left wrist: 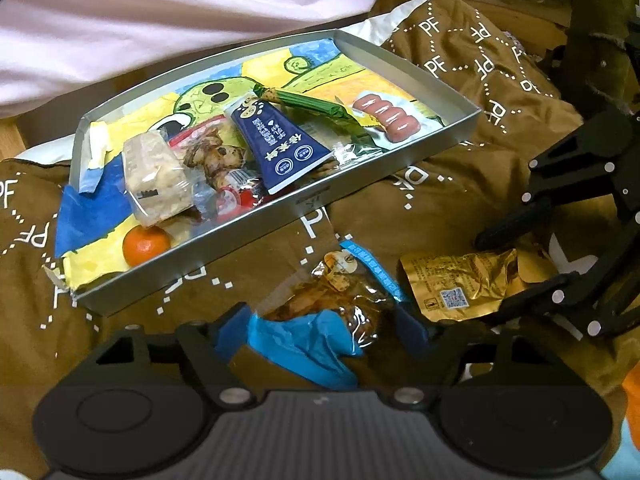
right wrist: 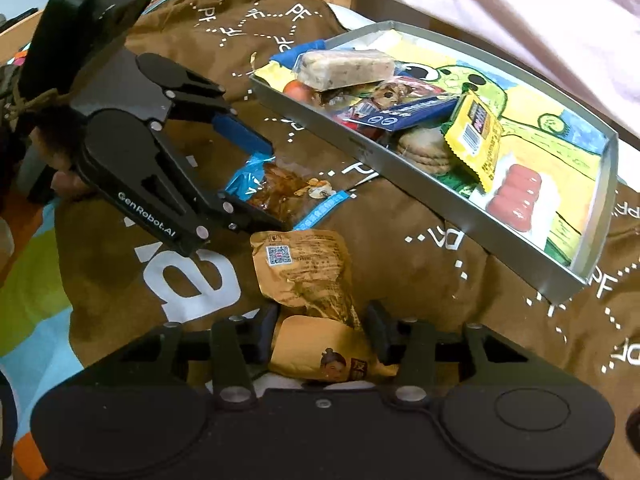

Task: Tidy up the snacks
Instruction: 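Lower the left tool to the blue nut pack while the right tool nears the gold foil pack, then close the left tool on the blue nut pack while the right tool grasps the gold foil pack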

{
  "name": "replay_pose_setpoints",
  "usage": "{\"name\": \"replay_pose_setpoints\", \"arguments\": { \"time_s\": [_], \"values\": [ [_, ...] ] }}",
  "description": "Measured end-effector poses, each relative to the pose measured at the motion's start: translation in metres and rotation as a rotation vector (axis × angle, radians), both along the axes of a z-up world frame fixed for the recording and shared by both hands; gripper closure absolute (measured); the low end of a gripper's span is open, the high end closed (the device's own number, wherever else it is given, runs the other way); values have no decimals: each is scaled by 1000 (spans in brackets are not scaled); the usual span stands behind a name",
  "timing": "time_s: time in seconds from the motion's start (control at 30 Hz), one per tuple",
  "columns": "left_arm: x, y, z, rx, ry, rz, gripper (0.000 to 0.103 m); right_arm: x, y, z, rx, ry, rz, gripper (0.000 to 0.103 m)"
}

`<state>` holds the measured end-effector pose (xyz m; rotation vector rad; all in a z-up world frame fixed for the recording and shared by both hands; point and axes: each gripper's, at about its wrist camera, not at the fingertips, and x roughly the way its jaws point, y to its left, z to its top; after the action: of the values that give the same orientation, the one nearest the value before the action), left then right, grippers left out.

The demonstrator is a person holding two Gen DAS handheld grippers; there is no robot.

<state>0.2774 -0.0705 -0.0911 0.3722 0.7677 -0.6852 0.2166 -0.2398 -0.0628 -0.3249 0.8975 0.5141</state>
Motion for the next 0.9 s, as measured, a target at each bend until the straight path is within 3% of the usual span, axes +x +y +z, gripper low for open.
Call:
{"name": "replay_pose_setpoints", "arguments": {
  "time_s": [0.27, 0.63, 0.9],
  "values": [
    [-25, 0, 6, 13, 26, 50, 29, -19, 3, 7, 8, -17, -46, 56],
    [-64, 4, 20, 10, 84, 262, 31, -50, 3, 23, 25, -67, -110, 57],
    [-79, 11, 28, -28, 122, 358, 31, -69, 0, 35, 47, -104, -150, 62]
  ]
}}
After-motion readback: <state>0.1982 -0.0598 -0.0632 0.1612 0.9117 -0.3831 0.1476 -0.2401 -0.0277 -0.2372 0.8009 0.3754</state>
